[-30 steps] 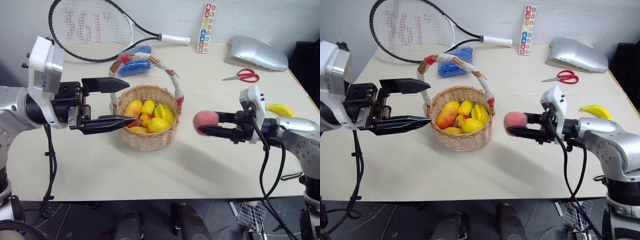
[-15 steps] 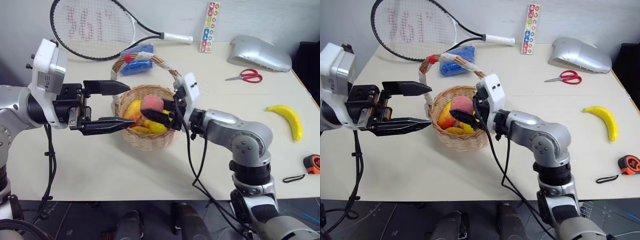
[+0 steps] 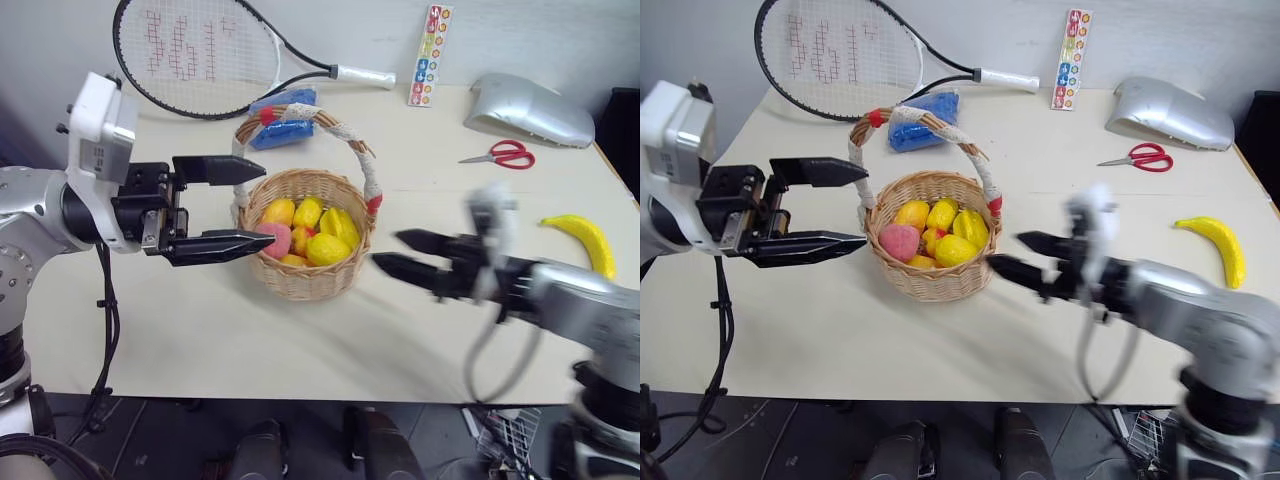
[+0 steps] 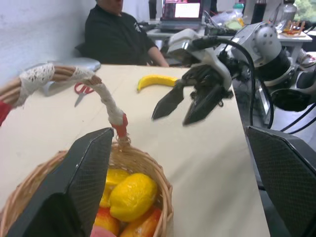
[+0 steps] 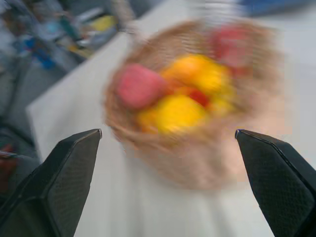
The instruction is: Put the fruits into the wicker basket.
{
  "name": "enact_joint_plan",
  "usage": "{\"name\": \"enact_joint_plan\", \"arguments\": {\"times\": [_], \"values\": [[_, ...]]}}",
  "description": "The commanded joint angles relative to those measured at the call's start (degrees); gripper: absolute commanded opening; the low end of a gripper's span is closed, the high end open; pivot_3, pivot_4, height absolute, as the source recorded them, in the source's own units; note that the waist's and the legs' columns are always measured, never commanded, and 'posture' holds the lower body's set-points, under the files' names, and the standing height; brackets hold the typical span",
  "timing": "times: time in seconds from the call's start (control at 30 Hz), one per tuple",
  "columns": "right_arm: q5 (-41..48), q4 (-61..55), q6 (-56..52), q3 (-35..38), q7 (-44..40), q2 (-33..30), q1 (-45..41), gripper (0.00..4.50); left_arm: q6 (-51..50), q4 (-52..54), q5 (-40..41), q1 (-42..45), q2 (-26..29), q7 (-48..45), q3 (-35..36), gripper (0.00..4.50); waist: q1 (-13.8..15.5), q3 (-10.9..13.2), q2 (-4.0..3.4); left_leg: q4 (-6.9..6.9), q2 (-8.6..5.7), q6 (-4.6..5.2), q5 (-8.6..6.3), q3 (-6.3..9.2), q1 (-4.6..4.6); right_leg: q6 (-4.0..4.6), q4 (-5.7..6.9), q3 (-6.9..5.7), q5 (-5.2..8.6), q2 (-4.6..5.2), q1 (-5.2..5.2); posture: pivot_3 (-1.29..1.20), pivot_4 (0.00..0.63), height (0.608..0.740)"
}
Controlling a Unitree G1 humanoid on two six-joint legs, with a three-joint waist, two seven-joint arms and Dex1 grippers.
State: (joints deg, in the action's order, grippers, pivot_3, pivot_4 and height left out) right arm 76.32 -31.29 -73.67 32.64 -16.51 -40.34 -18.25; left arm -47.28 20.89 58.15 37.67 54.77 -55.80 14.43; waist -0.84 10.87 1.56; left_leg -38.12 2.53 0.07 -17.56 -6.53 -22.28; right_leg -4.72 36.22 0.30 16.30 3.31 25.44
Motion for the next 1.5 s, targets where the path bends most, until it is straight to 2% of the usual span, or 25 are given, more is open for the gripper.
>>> {"name": "enact_joint_plan", "arguments": {"times": [0.03,0.1,0.17,0.27,0.33,0.5,0.63,0.73,0.83,1.0,1.13,1.33,1.43,1.5], "values": [[-3.4,3.7,2.3,11.6,-2.5,-6.2,10.2,4.48,1.8,-0.1,-1.3,0.6,-0.8,-1.4,-1.1,4.5,-0.2,0.0,0.01,0.02,0.03,0.0,0.0,-0.06,0.04,-0.07,-0.06,0.02,-0.04,-0.05,-0.02,0.0,0.15,0.74],[-8.9,9.5,4.7,16.6,-5.1,-8.9,17.5,4.48,1.8,-0.4,-1.1,1.1,-1.3,-1.9,-1.6,4.5,-0.3,0.0,0.06,0.01,0.01,0.02,0.0,-0.05,0.09,-0.12,-0.16,0.08,-0.07,-0.14,-0.12,0.0,0.15,0.74],[-13.1,13.5,8.2,18.1,-8.4,-10.4,22.2,4.48,1.9,-0.6,-1.2,1.4,-1.7,-2.2,-1.7,4.5,-0.6,0.0,0.06,0.0,-0.16,0.04,0.02,-0.06,0.08,-0.22,-0.21,0.11,-0.13,-0.21,-0.14,0.0,0.15,0.74],[-25.2,20.7,18.9,14.6,-14.0,-13.8,26.6,4.48,2.5,-0.9,-2.0,1.7,-2.7,-2.6,-2.6,4.5,-1.0,0.0,0.05,0.01,-0.23,0.07,0.02,-0.22,0.17,-0.33,-0.23,0.14,-0.19,-0.29,-0.15,0.0,0.15,0.74],[-31.0,27.4,23.3,10.7,-14.5,-15.8,25.0,4.48,2.6,-0.4,-2.0,1.7,-3.4,-2.3,-3.0,4.5,-1.1,0.0,0.05,0.0,-0.22,0.08,0.03,-0.32,0.24,-0.4,-0.23,0.18,-0.24,-0.38,-0.16,0.0,0.15,0.74],[-45.3,43.2,37.5,-1.7,-15.9,-18.8,13.9,4.48,1.3,2.6,0.3,1.4,-4.9,0.2,-2.2,4.5,-1.3,0.0,0.04,-0.03,-0.16,0.02,0.06,-0.36,0.27,-0.41,-0.22,0.23,-0.25,-0.47,-0.16,0.0,0.15,0.74],[-57.3,63.0,48.4,-12.3,-12.8,-18.6,-3.8,4.48,0.2,4.7,1.9,-0.1,-5.1,2.3,-1.2,4.5,-1.5,0.0,-0.1,-0.07,-0.1,-0.03,0.09,-0.49,0.26,-0.4,-0.18,0.36,-0.26,-0.48,-0.09,0.0,0.15,0.74],[-60.0,74.1,49.6,-15.6,-13.4,-16.9,-14.9,4.48,-0.4,5.3,2.6,-1.0,-4.7,3.7,0.0,4.5,-1.5,0.0,-0.16,-0.02,-0.05,-0.1,0.12,-0.48,0.25,-0.36,-0.16,0.46,-0.25,-0.54,-0.03,0.0,0.15,0.74],[-63.6,84.4,51.9,-19.0,-14.3,-15.4,-22.6,4.48,-1.0,6.3,3.8,-1.6,-4.4,5.2,1.1,4.5,-1.4,0.0,-0.16,-0.04,0.06,-0.17,0.11,-0.46,0.23,-0.32,-0.18,0.7,-0.23,-0.64,-0.03,0.0,0.15,0.74],[-67.7,95.9,54.7,-20.9,-11.7,-13.4,-29.6,4.48,-1.5,7.6,5.1,-2.5,-3.8,7.2,2.1,4.5,-1.1,0.0,-0.17,-0.06,0.1,-0.18,0.1,-0.49,0.21,-0.31,-0.19,0.77,-0.24,-0.62,-0.03,0.0,0.15,0.74],[-70.1,100.6,56.7,-21.8,-10.0,-12.4,-30.9,3.6,-1.9,8.0,5.7,-2.5,-2.9,7.9,3.0,4.5,-1.1,0.0,-0.18,-0.08,0.11,-0.18,0.1,-0.5,0.22,-0.31,-0.17,0.79,-0.24,-0.62,-0.03,0.0,0.15,0.74],[-69.9,102.3,57.4,-20.7,-10.0,-11.9,-30.6,1.42,-1.7,7.5,5.9,-1.9,-2.1,8.1,3.0,4.5,-1.1,0.0,-0.18,-0.09,0.09,-0.2,0.1,-0.52,0.23,-0.31,-0.15,0.79,-0.24,-0.63,-0.03,0.0,0.15,0.74],[-69.8,102.3,57.6,-20.2,-10.1,-11.9,-29.8,0.51,-1.6,7.2,5.8,-1.5,-2.1,8.1,2.8,4.5,-1.1,0.0,-0.18,-0.1,0.09,-0.2,0.1,-0.52,0.23,-0.31,-0.14,0.79,-0.24,-0.63,-0.03,0.0,0.15,0.74],[-69.7,102.1,57.7,-19.9,-10.4,-12.0,-29.2,0.46,-1.5,6.9,5.6,-1.1,-2.1,8.0,2.5,4.5,-1.1,0.0,-0.18,-0.1,0.09,-0.2,0.1,-0.52,0.23,-0.31,-0.14,0.79,-0.24,-0.63,-0.03,0.0,0.15,0.74]]}}
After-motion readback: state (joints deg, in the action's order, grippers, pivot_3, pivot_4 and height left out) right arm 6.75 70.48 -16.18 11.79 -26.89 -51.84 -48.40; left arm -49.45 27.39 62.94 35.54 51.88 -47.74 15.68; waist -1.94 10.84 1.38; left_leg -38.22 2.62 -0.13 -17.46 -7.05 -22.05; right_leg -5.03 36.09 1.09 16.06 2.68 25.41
